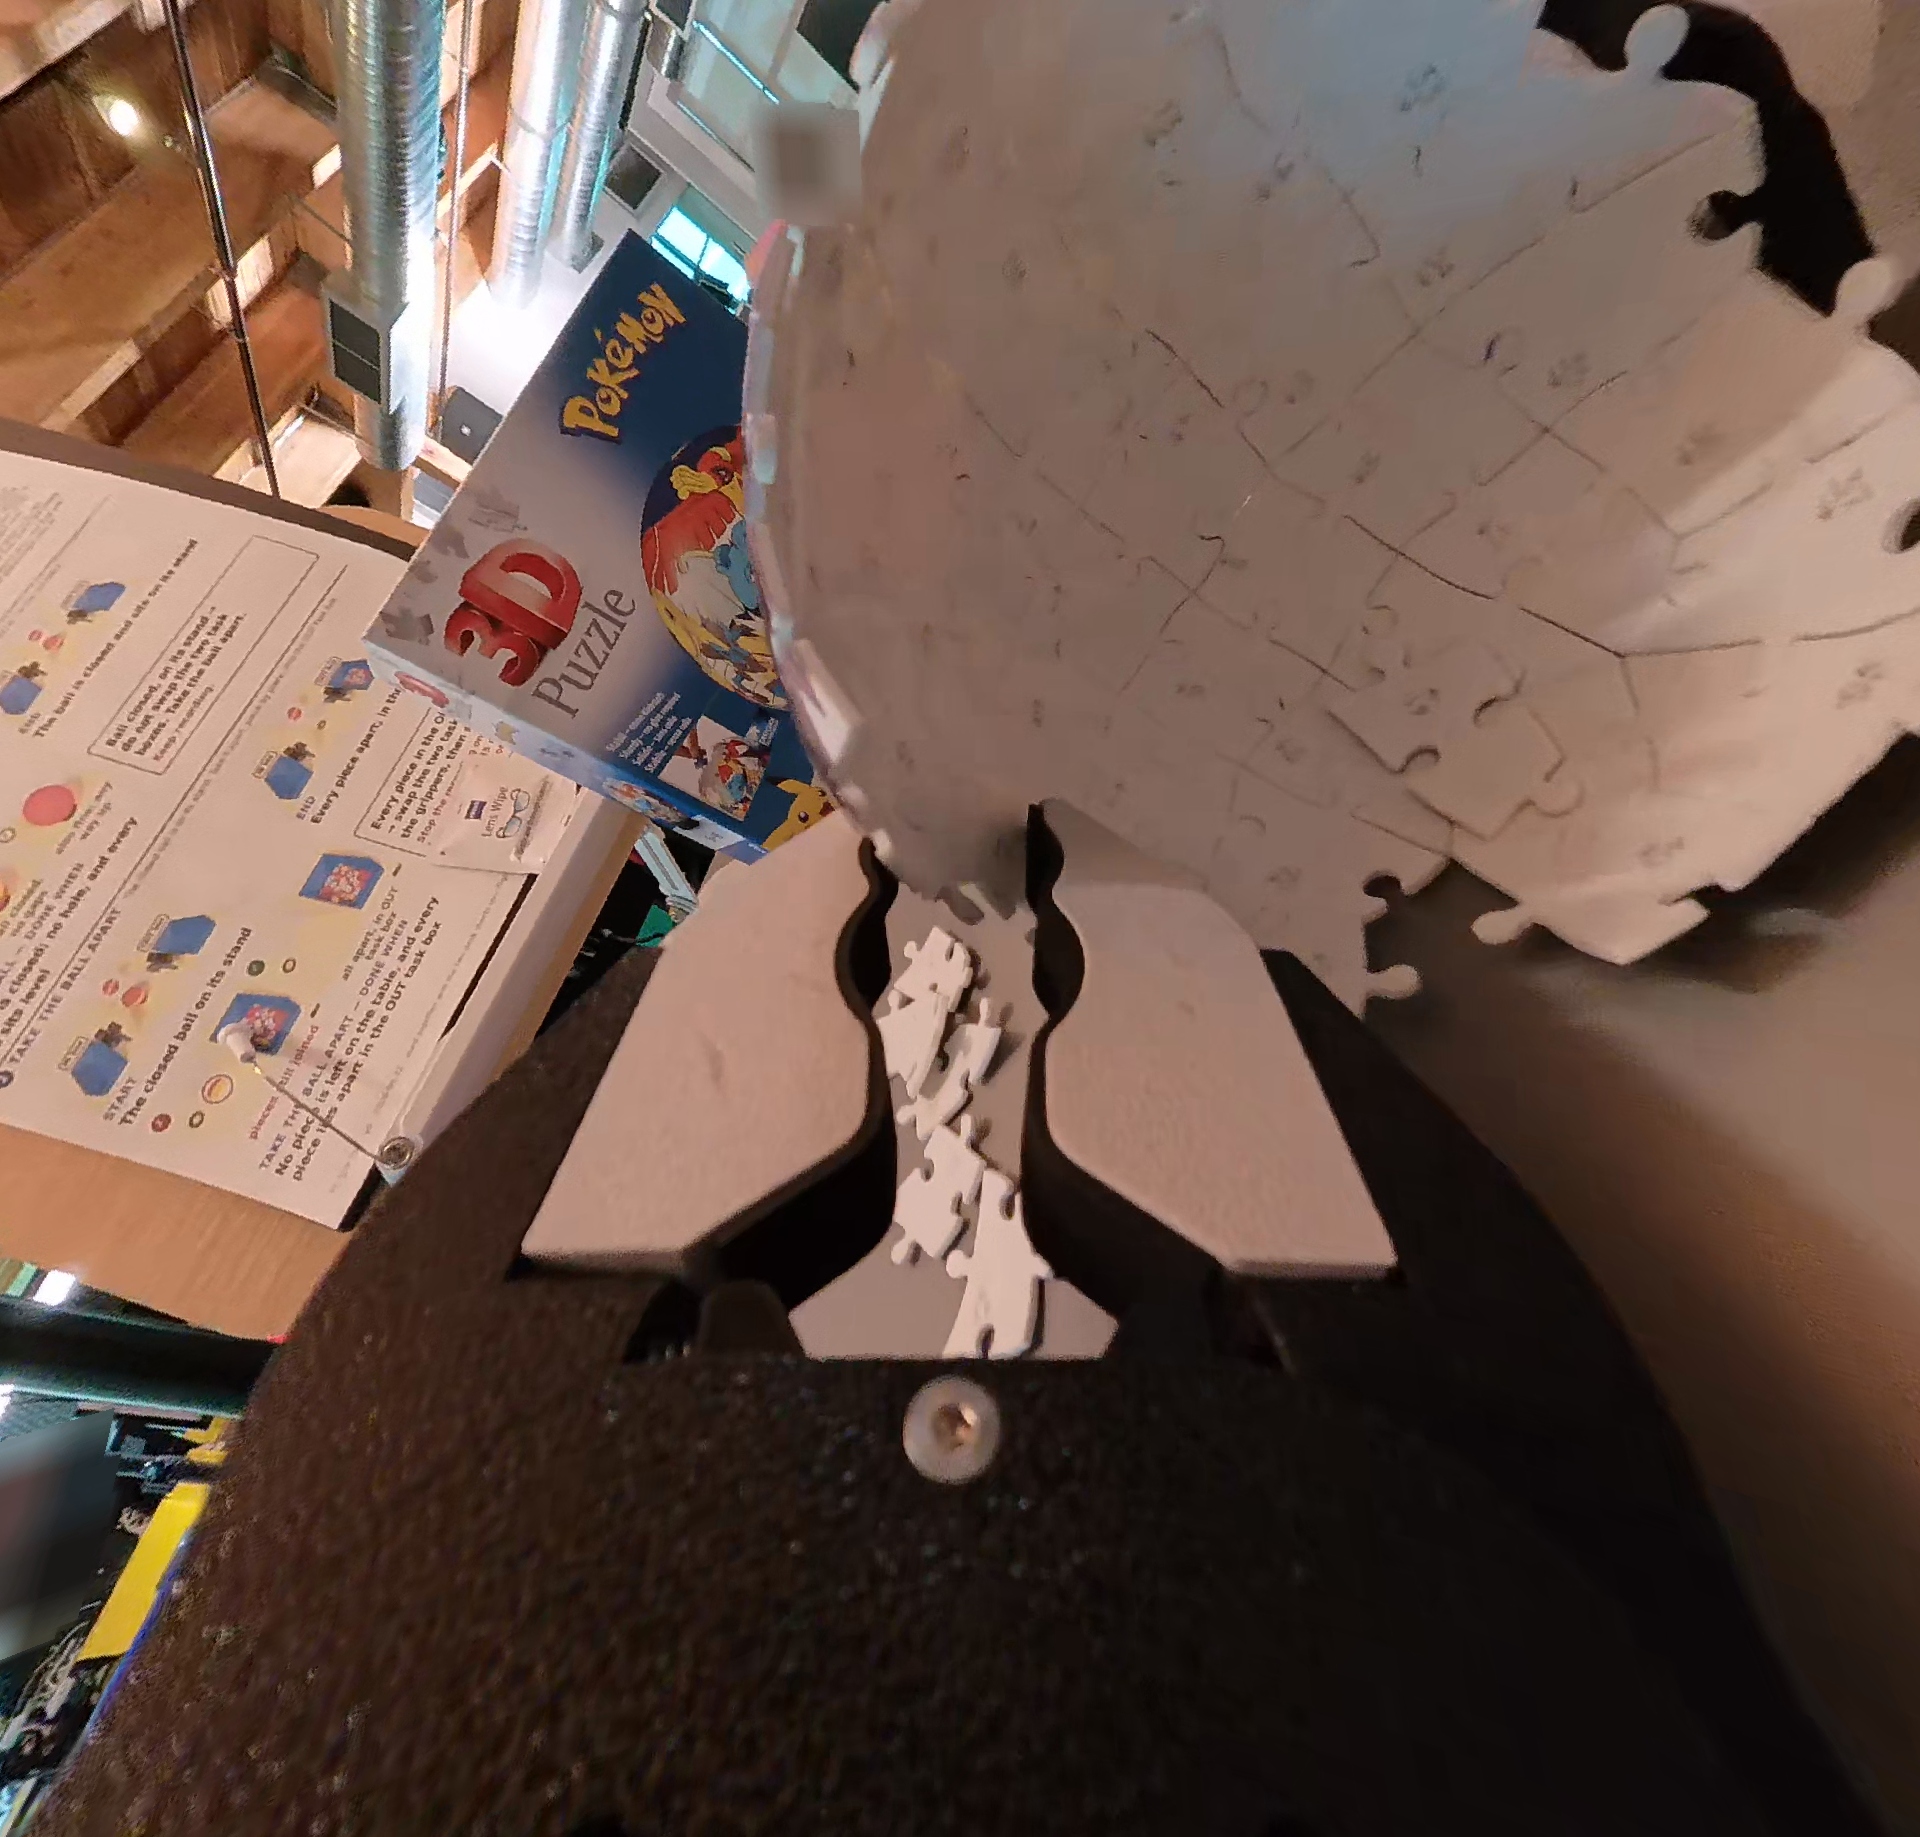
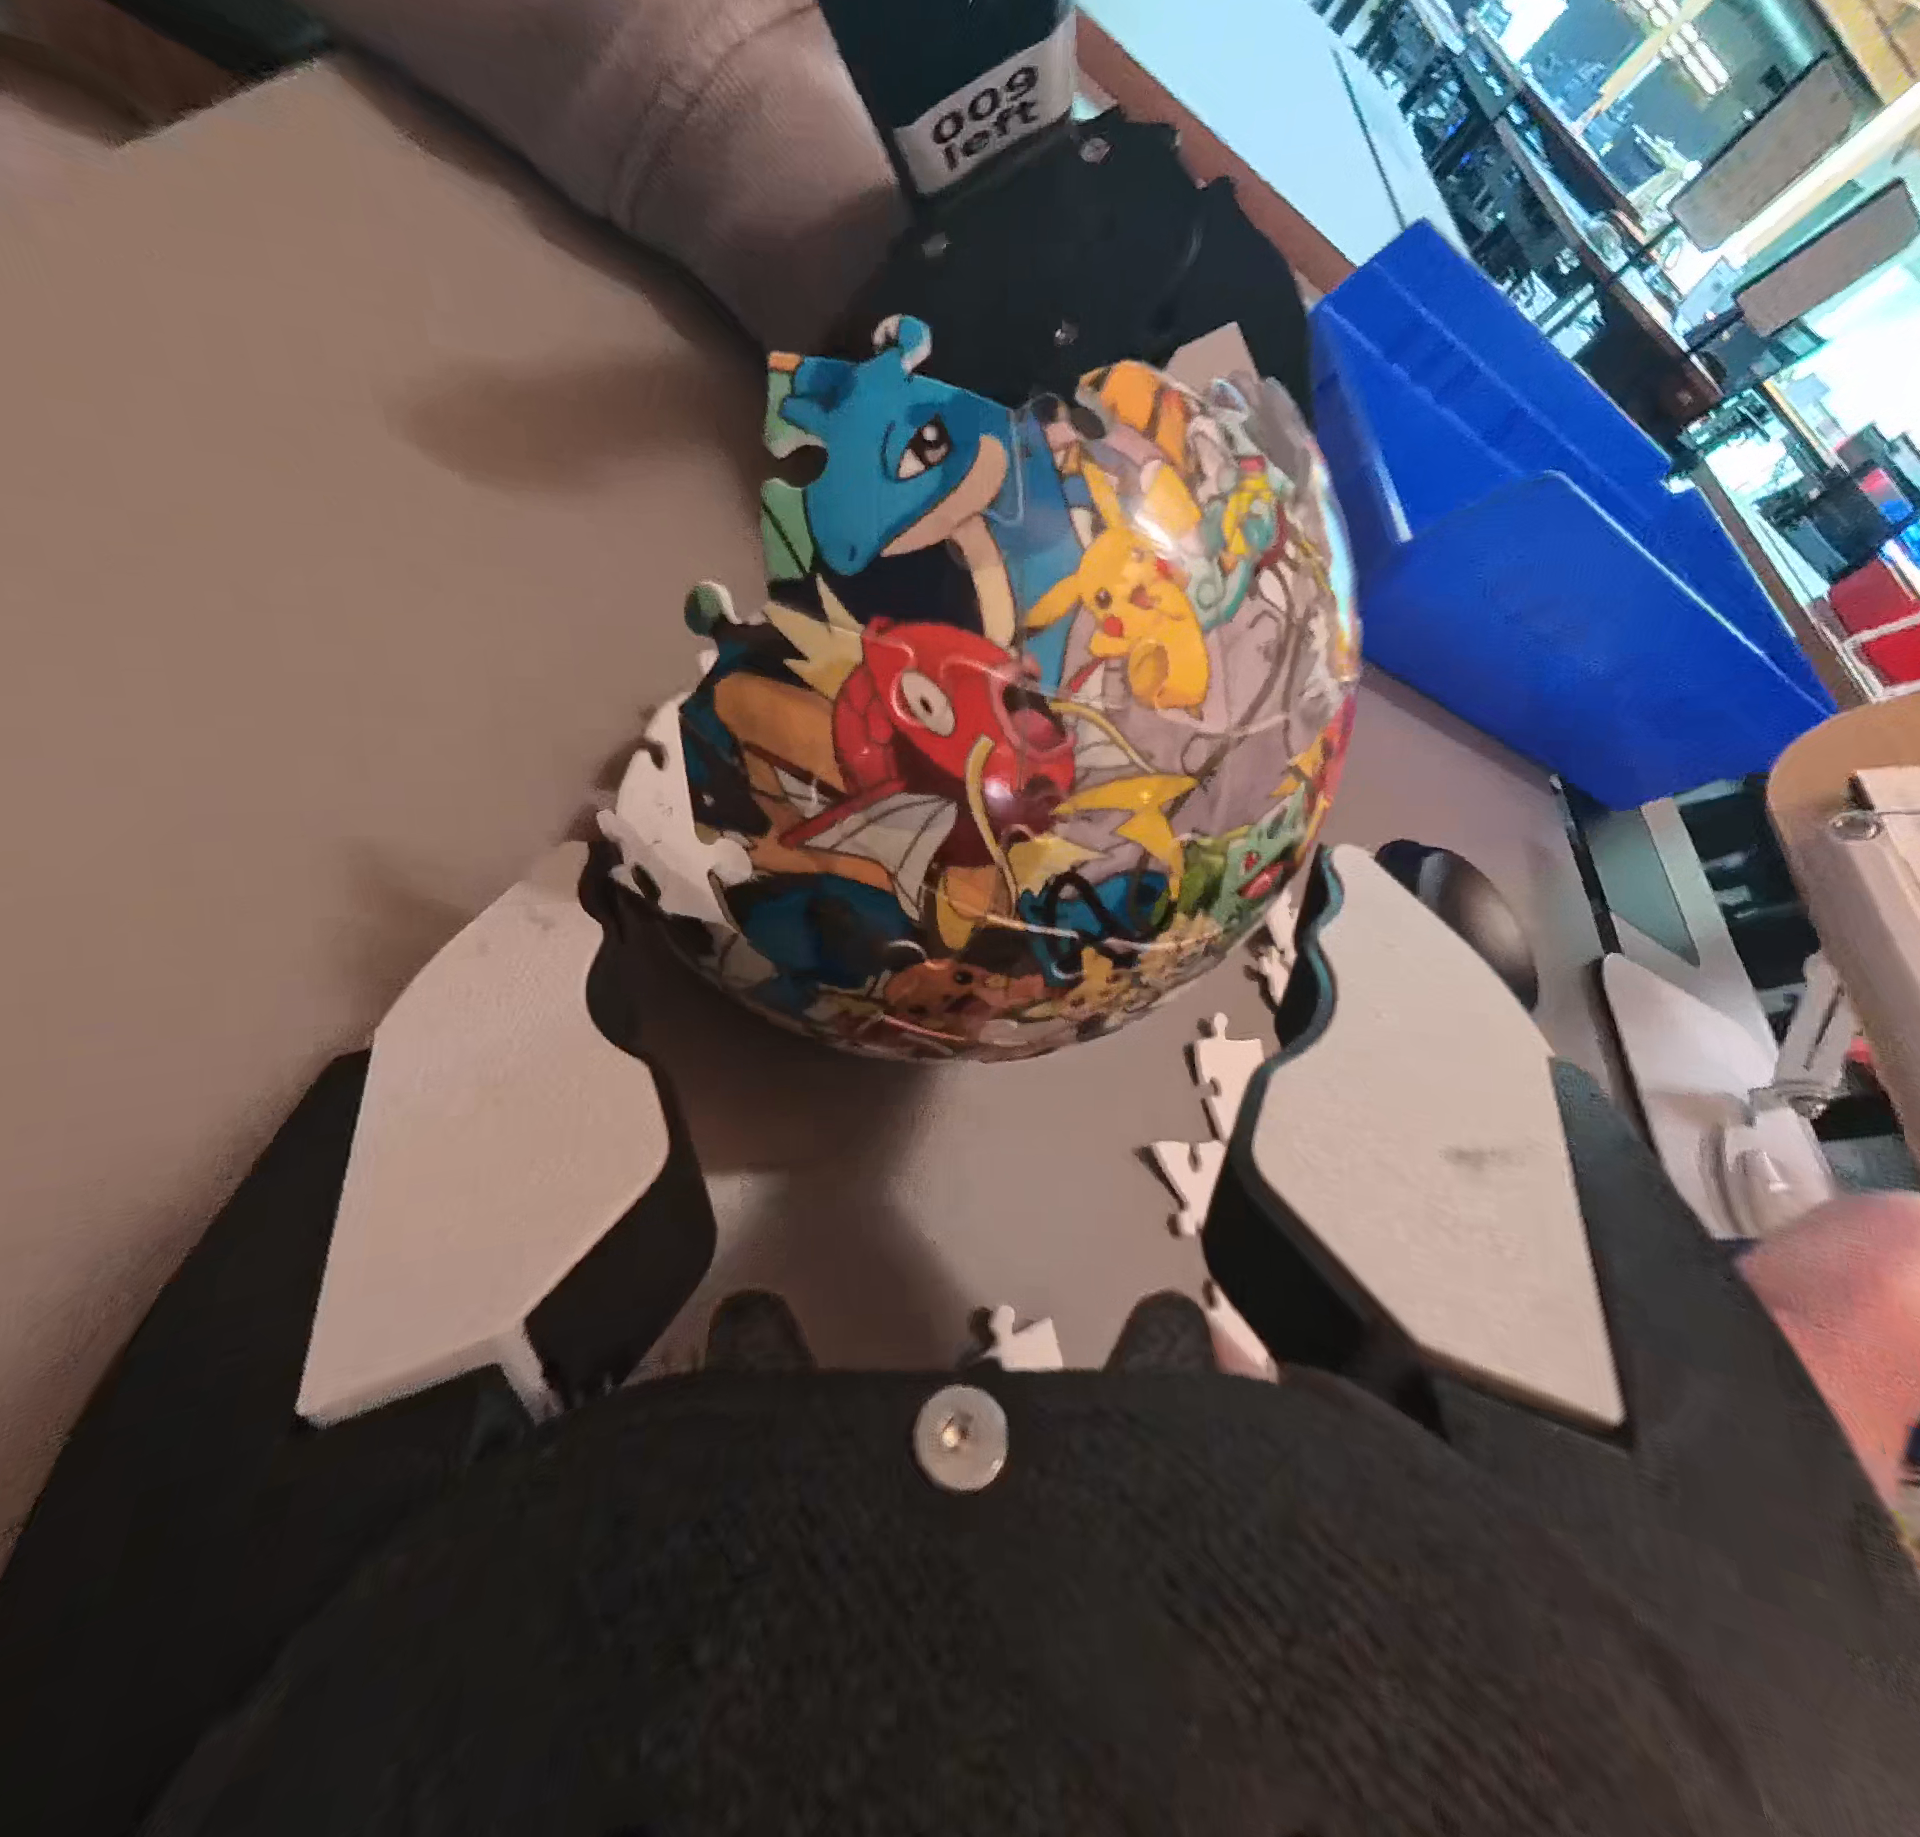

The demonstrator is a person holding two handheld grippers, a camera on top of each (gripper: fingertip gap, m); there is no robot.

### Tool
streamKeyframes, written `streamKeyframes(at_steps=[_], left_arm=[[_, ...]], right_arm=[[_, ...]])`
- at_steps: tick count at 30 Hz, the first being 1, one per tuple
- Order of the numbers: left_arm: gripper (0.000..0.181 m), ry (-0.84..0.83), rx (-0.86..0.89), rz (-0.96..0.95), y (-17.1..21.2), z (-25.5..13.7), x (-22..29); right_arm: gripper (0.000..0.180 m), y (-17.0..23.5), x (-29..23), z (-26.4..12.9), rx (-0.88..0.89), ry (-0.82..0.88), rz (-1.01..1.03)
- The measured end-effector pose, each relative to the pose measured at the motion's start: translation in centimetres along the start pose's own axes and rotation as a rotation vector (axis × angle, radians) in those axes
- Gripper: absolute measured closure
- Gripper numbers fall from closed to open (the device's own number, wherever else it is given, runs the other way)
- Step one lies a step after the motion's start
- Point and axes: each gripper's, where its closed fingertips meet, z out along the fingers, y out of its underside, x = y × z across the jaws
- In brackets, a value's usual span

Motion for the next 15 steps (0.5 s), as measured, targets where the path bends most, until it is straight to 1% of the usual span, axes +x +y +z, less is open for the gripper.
streamKeyframes(at_steps=[3,7,10,12,15], left_arm=[[0.157,0.0,0.0,0.011,0.0,0.2,0.0],[0.155,-0.025,-0.006,0.024,0.1,0.2,-0.3],[0.152,-0.037,-0.021,0.038,0.3,0.3,-0.3],[0.151,-0.039,-0.033,0.04,0.4,0.5,-0.3],[0.149,-0.036,-0.031,0.032,0.3,0.5,-0.3]], right_arm=[[0.054,0.9,0.2,0.4,-0.077,0.006,-0.091],[0.044,0.1,1.0,0.6,-0.074,0.087,-0.243],[0.049,-0.1,1.1,0.5,-0.117,0.161,-0.345],[0.049,-0.1,1.2,0.6,-0.173,0.225,-0.438],[0.051,-0.8,1.1,0.7,-0.208,0.265,-0.53]])
